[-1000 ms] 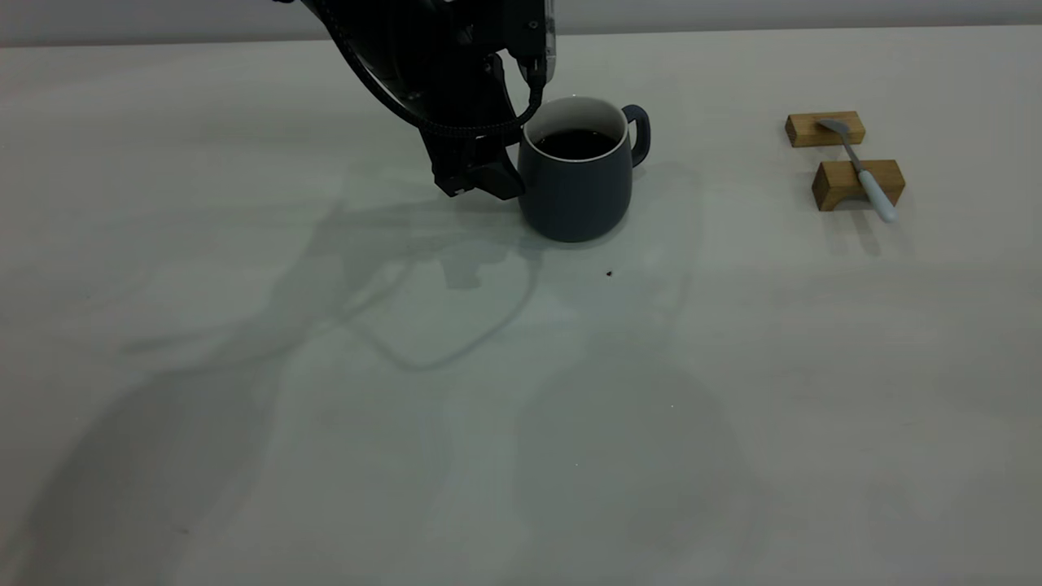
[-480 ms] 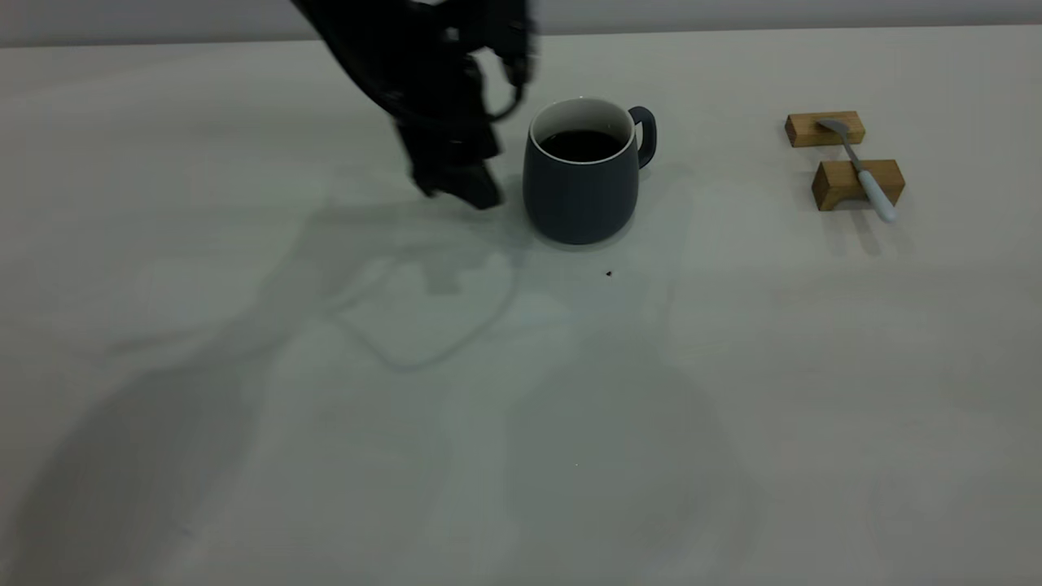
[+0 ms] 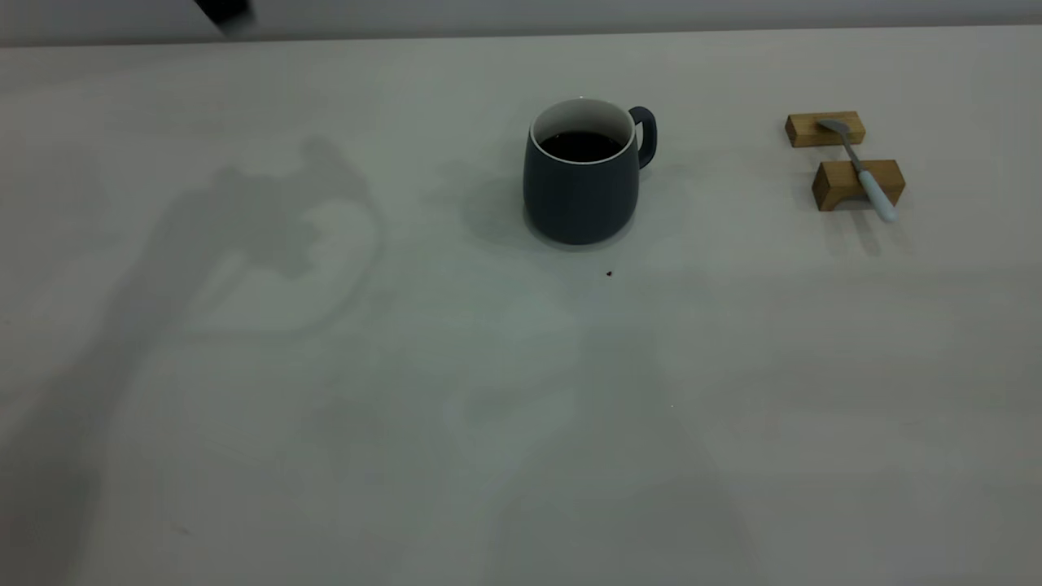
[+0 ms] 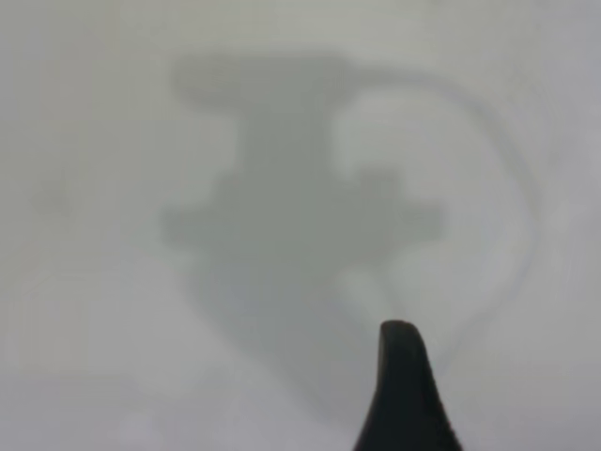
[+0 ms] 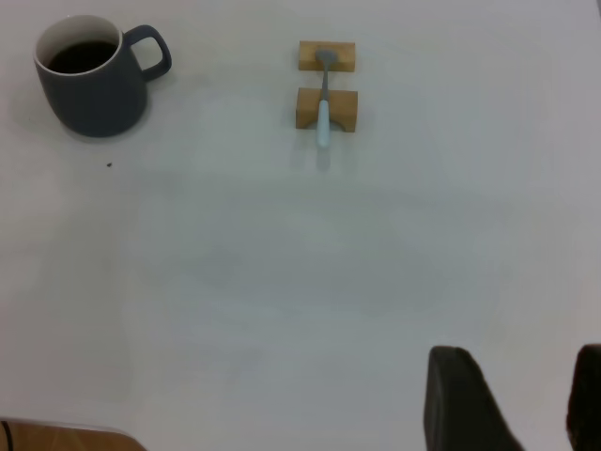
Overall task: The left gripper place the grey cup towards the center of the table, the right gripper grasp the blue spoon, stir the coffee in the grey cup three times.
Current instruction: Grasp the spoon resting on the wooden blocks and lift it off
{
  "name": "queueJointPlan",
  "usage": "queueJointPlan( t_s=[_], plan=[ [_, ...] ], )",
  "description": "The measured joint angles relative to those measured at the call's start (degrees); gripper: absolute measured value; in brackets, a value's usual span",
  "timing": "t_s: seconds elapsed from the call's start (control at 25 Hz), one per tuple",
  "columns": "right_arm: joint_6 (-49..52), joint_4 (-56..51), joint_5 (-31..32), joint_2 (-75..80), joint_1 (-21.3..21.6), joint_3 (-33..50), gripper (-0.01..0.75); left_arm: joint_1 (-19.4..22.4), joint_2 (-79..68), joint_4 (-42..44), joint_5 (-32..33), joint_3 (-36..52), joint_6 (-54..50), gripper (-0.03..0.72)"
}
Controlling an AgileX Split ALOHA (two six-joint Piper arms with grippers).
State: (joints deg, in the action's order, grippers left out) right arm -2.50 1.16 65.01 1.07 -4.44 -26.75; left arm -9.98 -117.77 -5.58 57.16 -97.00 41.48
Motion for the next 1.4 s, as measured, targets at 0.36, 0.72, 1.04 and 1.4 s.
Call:
queueJointPlan(
  t_s=[0.36, 0.72, 1.04, 1.4],
  plan=[
    [0.00, 0.00, 0.00, 0.00, 0.00, 0.00, 0.321, 0.14, 22.57, 0.74, 9.76, 0.00, -15.18, 0.585],
    [0.00, 0.00, 0.00, 0.00, 0.00, 0.00, 0.321, 0.14, 41.53, 0.68, 9.76, 12.08, -28.02, 0.585],
    [0.00, 0.00, 0.00, 0.00, 0.00, 0.00, 0.321, 0.14, 56.71, 0.86, 9.76, 40.98, -35.70, 0.585],
    [0.00, 0.00, 0.00, 0.00, 0.00, 0.00, 0.321, 0.14, 70.65, 3.14, 8.17, 62.39, -38.99, 0.585]
  ],
)
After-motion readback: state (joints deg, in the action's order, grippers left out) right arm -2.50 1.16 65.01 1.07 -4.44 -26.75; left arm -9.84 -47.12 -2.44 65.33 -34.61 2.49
